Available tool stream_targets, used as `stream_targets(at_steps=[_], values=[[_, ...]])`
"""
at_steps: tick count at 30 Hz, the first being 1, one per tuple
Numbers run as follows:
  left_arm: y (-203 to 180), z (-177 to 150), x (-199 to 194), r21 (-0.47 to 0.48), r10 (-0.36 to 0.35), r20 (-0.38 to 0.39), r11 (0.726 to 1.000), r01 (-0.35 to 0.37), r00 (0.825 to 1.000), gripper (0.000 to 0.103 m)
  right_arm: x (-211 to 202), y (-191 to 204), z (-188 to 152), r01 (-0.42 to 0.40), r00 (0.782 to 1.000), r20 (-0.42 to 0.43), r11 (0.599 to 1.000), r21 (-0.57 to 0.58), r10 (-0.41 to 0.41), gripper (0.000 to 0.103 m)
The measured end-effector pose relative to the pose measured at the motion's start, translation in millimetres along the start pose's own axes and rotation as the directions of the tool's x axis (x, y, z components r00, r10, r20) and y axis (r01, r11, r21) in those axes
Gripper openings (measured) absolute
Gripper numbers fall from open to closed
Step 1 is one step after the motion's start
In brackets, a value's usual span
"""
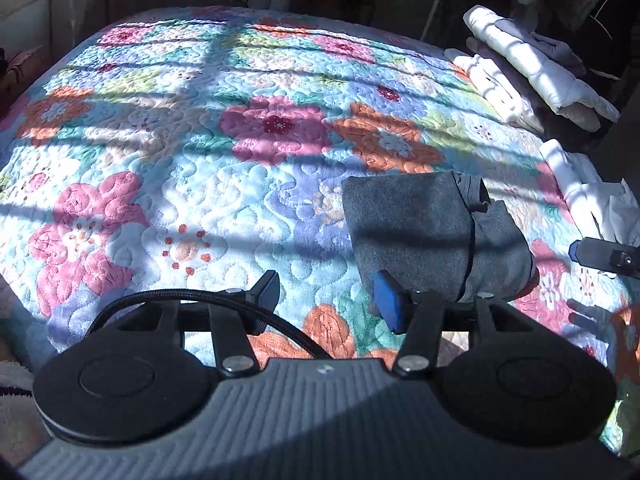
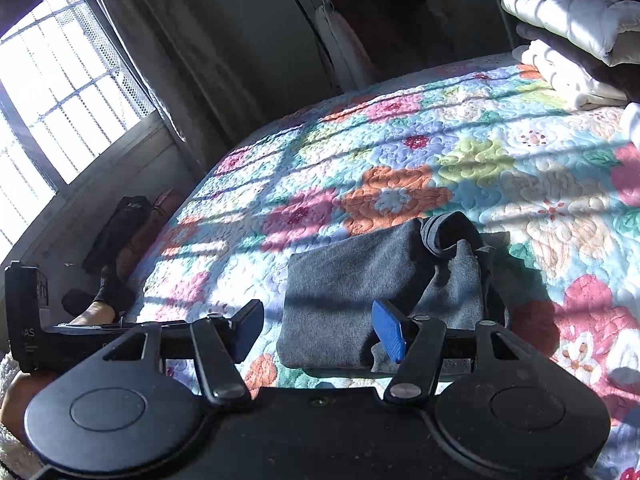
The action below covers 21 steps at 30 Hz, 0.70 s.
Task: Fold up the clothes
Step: 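Withdraw both tools from the folded shirt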
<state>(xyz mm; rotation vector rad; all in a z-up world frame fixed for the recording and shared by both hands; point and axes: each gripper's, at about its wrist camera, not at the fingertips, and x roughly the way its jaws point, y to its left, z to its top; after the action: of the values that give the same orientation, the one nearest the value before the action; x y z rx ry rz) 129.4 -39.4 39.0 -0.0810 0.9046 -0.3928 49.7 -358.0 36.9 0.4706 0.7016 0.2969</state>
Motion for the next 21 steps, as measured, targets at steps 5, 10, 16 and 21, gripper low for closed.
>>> stream_targets(at_steps=[5,10,16,21], values=[[7,-3,-14,-0.090,-0.157,-0.034,0.984,0.153,0.987,0.060,-25,0,-8,-0.039,0.998,-0.056,0.997,0.064,0.042,0.066],[6,-19,15,-0.280,-0.378,-0.094,0.898,0.340,0.921,0.061,-39,2,-22,0.024,0.996,-0.092,0.999,0.021,-0.022,0.067],[-11,-37,61,-0.279,-0.276,-0.200,0.936,0.216,0.940,0.061,-21,-14,-33,0.266,0.954,-0.127,0.962,-0.061,-0.272,0.069],[9,-46,75,-0.360,-0.294,-0.253,0.913,0.192,0.922,0.061,-11,-16,-37,0.261,0.956,-0.127,0.964,-0.043,-0.265,0.069]])
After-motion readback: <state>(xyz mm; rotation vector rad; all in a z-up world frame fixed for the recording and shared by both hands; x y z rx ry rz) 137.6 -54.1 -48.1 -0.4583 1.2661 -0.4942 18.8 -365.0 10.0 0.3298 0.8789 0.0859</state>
